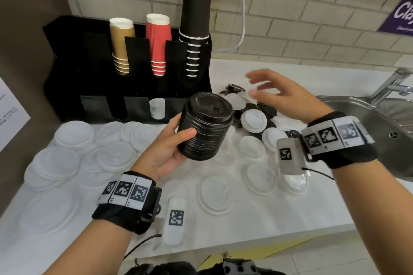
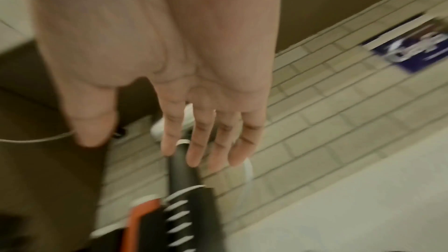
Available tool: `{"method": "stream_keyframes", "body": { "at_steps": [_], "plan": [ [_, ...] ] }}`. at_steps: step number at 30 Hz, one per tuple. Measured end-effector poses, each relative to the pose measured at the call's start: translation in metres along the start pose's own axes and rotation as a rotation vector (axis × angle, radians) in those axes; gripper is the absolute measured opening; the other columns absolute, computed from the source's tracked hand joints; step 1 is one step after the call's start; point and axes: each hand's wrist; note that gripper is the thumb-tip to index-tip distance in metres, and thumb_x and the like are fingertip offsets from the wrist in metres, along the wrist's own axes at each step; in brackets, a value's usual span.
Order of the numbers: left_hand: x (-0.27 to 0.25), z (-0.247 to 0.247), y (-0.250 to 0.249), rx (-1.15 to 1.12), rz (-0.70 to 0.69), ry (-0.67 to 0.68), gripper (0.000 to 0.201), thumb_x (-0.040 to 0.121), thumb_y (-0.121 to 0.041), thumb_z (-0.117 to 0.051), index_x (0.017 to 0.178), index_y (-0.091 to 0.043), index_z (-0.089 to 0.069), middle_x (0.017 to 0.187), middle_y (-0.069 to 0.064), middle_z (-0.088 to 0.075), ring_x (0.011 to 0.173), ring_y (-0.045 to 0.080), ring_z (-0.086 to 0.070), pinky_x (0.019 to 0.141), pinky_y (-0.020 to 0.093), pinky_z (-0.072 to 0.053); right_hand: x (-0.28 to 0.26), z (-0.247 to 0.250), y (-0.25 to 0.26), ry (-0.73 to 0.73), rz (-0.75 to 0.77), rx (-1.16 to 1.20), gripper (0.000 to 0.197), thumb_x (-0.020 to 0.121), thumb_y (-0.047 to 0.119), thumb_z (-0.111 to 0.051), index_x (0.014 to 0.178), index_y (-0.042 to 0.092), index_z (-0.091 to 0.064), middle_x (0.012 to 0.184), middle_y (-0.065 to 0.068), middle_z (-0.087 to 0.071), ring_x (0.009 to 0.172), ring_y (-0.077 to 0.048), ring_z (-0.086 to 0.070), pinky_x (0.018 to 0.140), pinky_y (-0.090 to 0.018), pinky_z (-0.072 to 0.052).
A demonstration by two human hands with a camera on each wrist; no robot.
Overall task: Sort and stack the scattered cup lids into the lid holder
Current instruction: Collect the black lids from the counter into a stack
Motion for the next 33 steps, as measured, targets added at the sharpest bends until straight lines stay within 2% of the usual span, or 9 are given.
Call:
{"method": "stream_keyframes", "body": {
  "at_steps": [2, 5, 7, 13, 18, 21, 24, 26, 33],
  "plan": [
    [0.002, 0.004, -0.002, -0.014, -0.029, 0.001, 0.090, 0.041, -0.030, -0.098, 0.123, -0.021, -0.060, 0.112, 0.004, -0.072, 0.104, 0.019, -0.069, 0.078, 0.031, -0.059, 0.005, 0.020, -0.043, -0.021, -0.251, -0.207, 0.029, 0.092, 0.036, -0.059, 0.120, 0.029, -0.055, 0.119, 0.005, -0.059, 0.102, -0.011, -0.057, 0.081, -0.021, -0.047],
    [0.004, 0.010, -0.005, -0.030, -0.064, 0.005, 0.086, 0.041, -0.033, -0.098, 0.118, -0.022, -0.063, 0.109, 0.001, -0.073, 0.102, 0.017, -0.070, 0.074, 0.028, -0.058, 0.001, 0.032, -0.113, 0.239, -0.671, -0.669, 0.050, 0.092, 0.041, -0.058, 0.133, 0.016, -0.044, 0.137, -0.012, -0.050, 0.122, -0.028, -0.049, 0.098, -0.033, -0.039],
    [0.005, 0.014, -0.006, -0.023, -0.072, 0.002, 0.076, 0.049, -0.026, -0.094, 0.119, -0.022, -0.063, 0.110, 0.001, -0.073, 0.102, 0.016, -0.070, 0.074, 0.028, -0.058, -0.010, 0.030, -0.145, 0.349, -0.789, -0.806, 0.068, 0.085, 0.050, -0.064, 0.136, 0.013, -0.039, 0.136, -0.014, -0.050, 0.122, -0.030, -0.050, 0.094, -0.034, -0.038],
    [0.009, 0.019, -0.010, -0.011, -0.098, -0.006, 0.060, 0.064, -0.026, -0.075, 0.122, -0.023, -0.060, 0.113, -0.001, -0.072, 0.106, 0.015, -0.069, 0.077, 0.027, -0.058, -0.034, 0.028, -0.180, 0.321, -0.825, -0.787, 0.071, 0.071, 0.054, -0.065, 0.129, 0.028, -0.035, 0.088, -0.001, -0.060, 0.080, -0.025, -0.059, 0.069, -0.032, -0.045],
    [0.014, 0.015, -0.013, 0.008, -0.110, 0.003, 0.058, 0.066, -0.027, -0.072, 0.123, -0.023, -0.059, 0.113, -0.001, -0.072, 0.105, 0.015, -0.069, 0.076, 0.027, -0.058, -0.029, 0.035, -0.180, 0.319, -0.886, -0.841, 0.100, 0.065, 0.048, -0.077, 0.145, 0.023, -0.023, 0.126, -0.010, -0.057, 0.110, -0.031, -0.057, 0.084, -0.035, -0.047],
    [0.017, 0.014, -0.014, 0.014, -0.104, -0.007, 0.059, 0.064, -0.028, -0.074, 0.121, -0.023, -0.060, 0.113, -0.001, -0.072, 0.105, 0.016, -0.069, 0.075, 0.028, -0.058, -0.017, 0.031, -0.174, 0.288, -0.833, -0.732, 0.097, 0.072, 0.047, -0.077, 0.148, 0.021, -0.022, 0.137, -0.013, -0.048, 0.120, -0.032, -0.052, 0.092, -0.038, -0.043],
    [0.018, 0.013, -0.015, 0.018, -0.100, -0.007, 0.064, 0.062, -0.028, -0.084, 0.121, -0.022, -0.061, 0.113, 0.000, -0.072, 0.106, 0.017, -0.069, 0.076, 0.028, -0.058, -0.008, 0.022, -0.172, 0.306, -0.812, -0.679, 0.092, 0.078, 0.046, -0.073, 0.149, 0.023, -0.020, 0.139, -0.012, -0.048, 0.124, -0.031, -0.050, 0.100, -0.037, -0.039],
    [0.018, 0.012, -0.016, 0.023, -0.104, -0.007, 0.080, 0.048, -0.036, -0.095, 0.119, -0.022, -0.062, 0.113, 0.001, -0.072, 0.104, 0.016, -0.069, 0.076, 0.028, -0.058, -0.006, 0.019, -0.172, 0.330, -0.806, -0.690, 0.091, 0.079, 0.048, -0.072, 0.149, 0.023, -0.019, 0.138, -0.011, -0.051, 0.123, -0.029, -0.051, 0.101, -0.037, -0.039],
    [0.015, 0.013, -0.020, -0.012, -0.124, -0.025, 0.083, 0.042, -0.035, -0.097, 0.117, -0.024, -0.064, 0.112, 0.001, -0.072, 0.104, 0.016, -0.069, 0.074, 0.028, -0.058, -0.002, 0.036, -0.166, 0.296, -0.794, -0.709, 0.073, 0.083, 0.045, -0.064, 0.142, 0.027, -0.025, 0.122, -0.010, -0.058, 0.106, -0.029, -0.057, 0.091, -0.034, -0.045]
  ]
}}
Point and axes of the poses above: each hand's wrist, its own x-axis towards the middle knuckle, its own z-axis out of the back of the hand, y = z × x
